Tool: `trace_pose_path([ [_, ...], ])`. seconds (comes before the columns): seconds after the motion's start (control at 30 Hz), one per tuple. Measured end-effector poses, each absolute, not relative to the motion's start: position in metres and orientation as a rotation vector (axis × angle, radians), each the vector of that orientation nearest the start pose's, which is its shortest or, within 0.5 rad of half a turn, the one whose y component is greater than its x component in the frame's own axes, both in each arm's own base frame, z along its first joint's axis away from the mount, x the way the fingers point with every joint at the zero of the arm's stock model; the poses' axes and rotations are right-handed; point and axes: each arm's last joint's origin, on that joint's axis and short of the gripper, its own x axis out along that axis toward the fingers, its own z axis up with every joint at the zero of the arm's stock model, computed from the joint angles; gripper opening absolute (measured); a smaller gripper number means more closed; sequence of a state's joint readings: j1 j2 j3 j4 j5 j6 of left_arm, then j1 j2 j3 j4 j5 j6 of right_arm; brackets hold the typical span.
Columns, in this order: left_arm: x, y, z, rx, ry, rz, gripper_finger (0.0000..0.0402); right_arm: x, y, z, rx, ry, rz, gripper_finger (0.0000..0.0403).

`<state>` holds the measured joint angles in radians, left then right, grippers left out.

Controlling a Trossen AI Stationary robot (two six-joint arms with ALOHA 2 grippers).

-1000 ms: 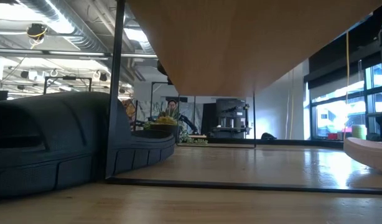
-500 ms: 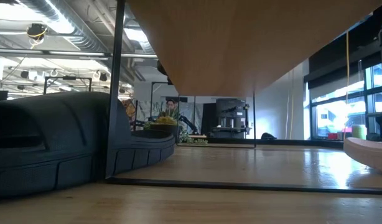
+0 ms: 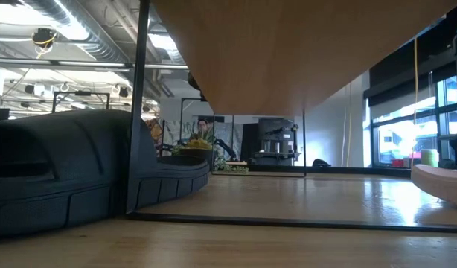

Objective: Pick and place slides into the shelf
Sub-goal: Put the black slipper on the shelf

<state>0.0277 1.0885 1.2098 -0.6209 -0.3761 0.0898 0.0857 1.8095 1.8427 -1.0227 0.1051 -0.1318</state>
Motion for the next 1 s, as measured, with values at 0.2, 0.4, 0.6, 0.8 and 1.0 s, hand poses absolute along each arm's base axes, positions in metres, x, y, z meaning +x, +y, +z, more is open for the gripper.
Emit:
trace_pose_path([
  [0.2,0.2162,0.0166,0.3812,0.174,0.513,0.373,0.0195,0.3771,0.0305,0.3477,-0.209,0.983,0.045,0.0187],
  [0.4,0.2162,0.0166,0.3812,0.174,0.513,0.373,0.0195,0.3771,0.0311,0.3476,-0.195,0.984,0.039,0.0187],
  [0.6,0.2162,0.0166,0.3812,0.174,0.513,0.373,0.0195,0.3769,0.0332,0.3476,-0.196,0.983,0.043,0.0187],
  [0.8,0.2162,0.0166,0.3812,0.174,0.513,0.373,0.0195,0.3765,0.0380,0.3475,-0.197,0.982,0.051,0.0187],
  [1.0,0.2162,0.0166,0.3812,0.174,0.513,0.373,0.0195,0.3763,0.0393,0.3476,-0.180,0.982,0.045,0.0187],
])
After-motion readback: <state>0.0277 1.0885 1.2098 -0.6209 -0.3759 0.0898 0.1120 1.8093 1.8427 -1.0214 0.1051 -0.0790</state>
